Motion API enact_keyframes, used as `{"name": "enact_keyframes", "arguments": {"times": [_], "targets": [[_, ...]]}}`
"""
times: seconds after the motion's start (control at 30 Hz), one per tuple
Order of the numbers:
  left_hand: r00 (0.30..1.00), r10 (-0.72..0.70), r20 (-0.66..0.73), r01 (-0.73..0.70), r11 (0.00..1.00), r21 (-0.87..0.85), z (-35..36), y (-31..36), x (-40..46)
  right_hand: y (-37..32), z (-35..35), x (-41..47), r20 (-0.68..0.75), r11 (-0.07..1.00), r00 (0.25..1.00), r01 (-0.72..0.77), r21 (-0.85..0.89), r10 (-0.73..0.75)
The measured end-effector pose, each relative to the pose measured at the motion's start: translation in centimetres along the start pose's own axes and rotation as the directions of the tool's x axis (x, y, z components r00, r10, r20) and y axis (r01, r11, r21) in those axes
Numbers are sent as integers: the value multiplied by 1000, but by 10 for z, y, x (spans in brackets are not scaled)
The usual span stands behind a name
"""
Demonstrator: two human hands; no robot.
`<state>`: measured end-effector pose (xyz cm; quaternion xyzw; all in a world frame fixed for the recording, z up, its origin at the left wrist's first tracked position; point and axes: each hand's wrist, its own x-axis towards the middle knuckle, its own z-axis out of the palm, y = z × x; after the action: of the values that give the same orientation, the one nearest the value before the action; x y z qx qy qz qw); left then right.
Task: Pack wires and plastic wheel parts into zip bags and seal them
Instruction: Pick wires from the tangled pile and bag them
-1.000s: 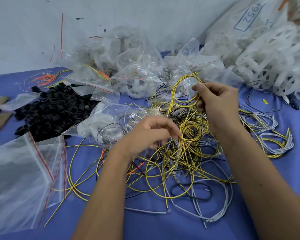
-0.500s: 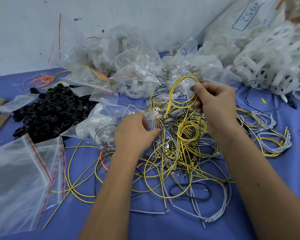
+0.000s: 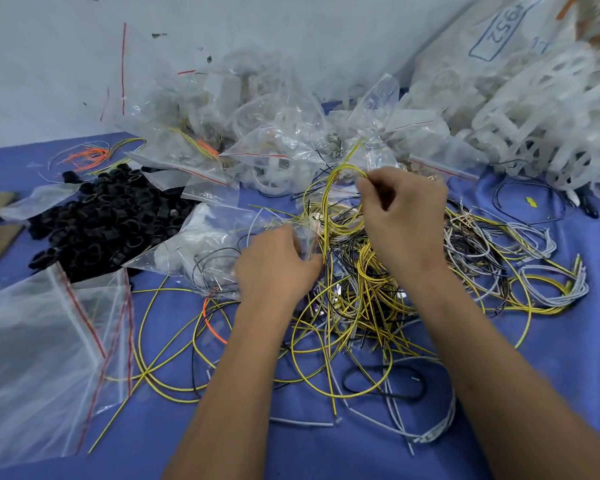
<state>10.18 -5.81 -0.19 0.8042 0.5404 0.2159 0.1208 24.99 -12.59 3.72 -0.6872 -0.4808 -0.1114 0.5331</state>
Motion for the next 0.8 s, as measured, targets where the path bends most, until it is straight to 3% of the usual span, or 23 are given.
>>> {"name": "enact_keyframes", "arguments": {"times": [0.1,0.2,0.33,0.43,0.53,0.63,0.73,0.8], "targets": [[1000,2,4,-2,1000,27,-2,5,-1,-15,8,-5,-124,987,992,-7,158,27],[1000,4,-29,-3,998,60,0,10,-3,-22,15,-8,-33,868,978,-167,467,206],[998,-41,-41,40,999,-25,-1,4,2,-19,18,-10,95,695,927,-337,636,362],[993,-104,59,118,935,-334,-6,-7,10,-12,16,-8,77,692,898,-386,610,433],[955,-167,245,293,670,-682,-14,-14,13,-5,12,-5,-36,856,929,-323,405,367],[950,-140,278,307,559,-770,-20,-14,12,-9,11,-8,-63,937,970,-207,281,233],[960,-179,217,281,604,-745,-19,-12,13,-14,13,-12,-57,967,989,-123,223,138],[962,-191,194,271,597,-755,-18,-9,13,-16,15,-13,-7,923,977,-197,331,211]]}}
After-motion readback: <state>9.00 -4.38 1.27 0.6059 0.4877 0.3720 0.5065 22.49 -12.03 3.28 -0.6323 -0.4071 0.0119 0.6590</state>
